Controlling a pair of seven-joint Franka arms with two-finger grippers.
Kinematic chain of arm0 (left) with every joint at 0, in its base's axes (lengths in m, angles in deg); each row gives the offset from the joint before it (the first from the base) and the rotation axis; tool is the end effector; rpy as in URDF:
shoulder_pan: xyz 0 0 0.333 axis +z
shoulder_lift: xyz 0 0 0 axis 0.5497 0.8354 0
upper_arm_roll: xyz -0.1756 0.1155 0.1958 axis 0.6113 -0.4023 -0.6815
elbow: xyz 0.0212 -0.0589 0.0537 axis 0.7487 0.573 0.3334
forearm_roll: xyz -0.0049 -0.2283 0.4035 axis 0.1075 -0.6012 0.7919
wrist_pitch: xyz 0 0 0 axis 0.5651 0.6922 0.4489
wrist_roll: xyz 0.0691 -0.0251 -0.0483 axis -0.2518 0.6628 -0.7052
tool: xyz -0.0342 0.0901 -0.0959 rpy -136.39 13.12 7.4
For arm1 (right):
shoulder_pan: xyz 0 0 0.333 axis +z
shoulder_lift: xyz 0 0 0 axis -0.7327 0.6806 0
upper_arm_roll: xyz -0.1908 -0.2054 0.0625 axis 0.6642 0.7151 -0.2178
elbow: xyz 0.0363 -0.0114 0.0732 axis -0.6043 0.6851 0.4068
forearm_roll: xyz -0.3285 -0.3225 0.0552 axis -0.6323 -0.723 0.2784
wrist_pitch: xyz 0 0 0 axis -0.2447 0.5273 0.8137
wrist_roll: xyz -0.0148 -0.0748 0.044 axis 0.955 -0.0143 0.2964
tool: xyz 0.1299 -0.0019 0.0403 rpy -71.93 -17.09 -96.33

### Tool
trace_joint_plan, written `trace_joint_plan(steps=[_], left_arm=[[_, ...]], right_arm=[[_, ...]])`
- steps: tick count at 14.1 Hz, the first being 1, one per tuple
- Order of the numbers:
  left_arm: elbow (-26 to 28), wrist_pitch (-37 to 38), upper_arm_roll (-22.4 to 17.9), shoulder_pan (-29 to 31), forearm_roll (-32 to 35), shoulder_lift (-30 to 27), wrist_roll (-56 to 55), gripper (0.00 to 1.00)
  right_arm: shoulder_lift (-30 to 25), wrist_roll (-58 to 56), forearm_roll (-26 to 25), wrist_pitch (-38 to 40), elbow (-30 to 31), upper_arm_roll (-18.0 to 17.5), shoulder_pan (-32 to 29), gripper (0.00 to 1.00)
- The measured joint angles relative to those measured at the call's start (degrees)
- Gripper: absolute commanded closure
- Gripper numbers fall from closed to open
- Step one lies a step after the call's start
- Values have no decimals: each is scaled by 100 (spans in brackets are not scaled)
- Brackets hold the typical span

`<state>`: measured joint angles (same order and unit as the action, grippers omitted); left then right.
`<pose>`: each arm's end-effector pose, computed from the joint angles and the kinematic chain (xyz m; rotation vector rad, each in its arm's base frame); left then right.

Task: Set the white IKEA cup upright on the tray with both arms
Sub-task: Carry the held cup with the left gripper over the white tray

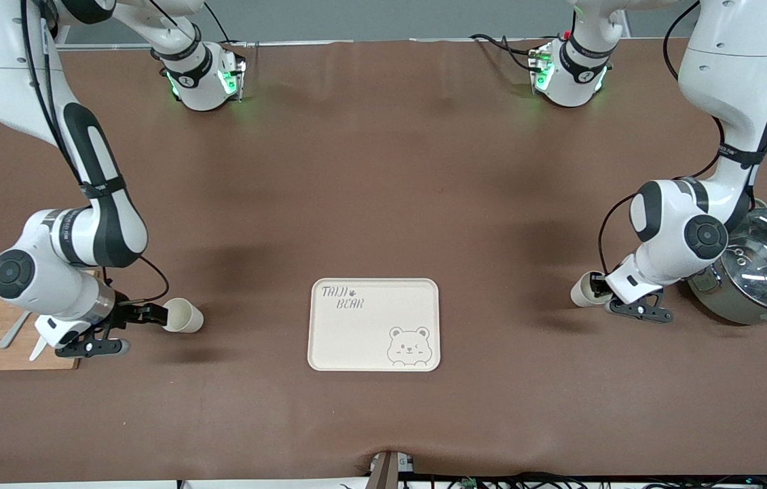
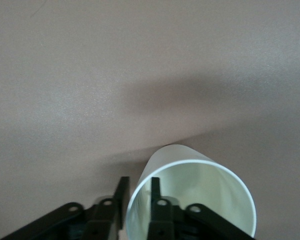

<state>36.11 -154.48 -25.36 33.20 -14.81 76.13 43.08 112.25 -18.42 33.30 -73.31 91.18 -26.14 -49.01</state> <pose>0.6521 -0.0225 0.1044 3.1056 -0.3320 0.0685 0.7286 -0.0054 0.1602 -3.1201 -0.1031 -0.0730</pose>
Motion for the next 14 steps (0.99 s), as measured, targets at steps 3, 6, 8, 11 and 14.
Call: trace_joint_plan(steps=[3,6,8,11,14], left_arm=[[-81,-2,24,-56,0,-32,-134,100],[-417,175,32,-384,0,-25,-902,100],[-775,576,37,-793,0,-20,-1695,100],[-1296,1062,40,-1489,0,57,-2902,100],[-1844,1453,36,-2061,0,334,-3852,100]], right_arm=[[2,0,0,-80,112,0,19,0],[2,0,0,-147,218,1,19,0],[1,0,0,-240,305,1,19,0],[2,0,0,-579,537,1,20,0],[2,0,0,-667,614,-1,31,0]])
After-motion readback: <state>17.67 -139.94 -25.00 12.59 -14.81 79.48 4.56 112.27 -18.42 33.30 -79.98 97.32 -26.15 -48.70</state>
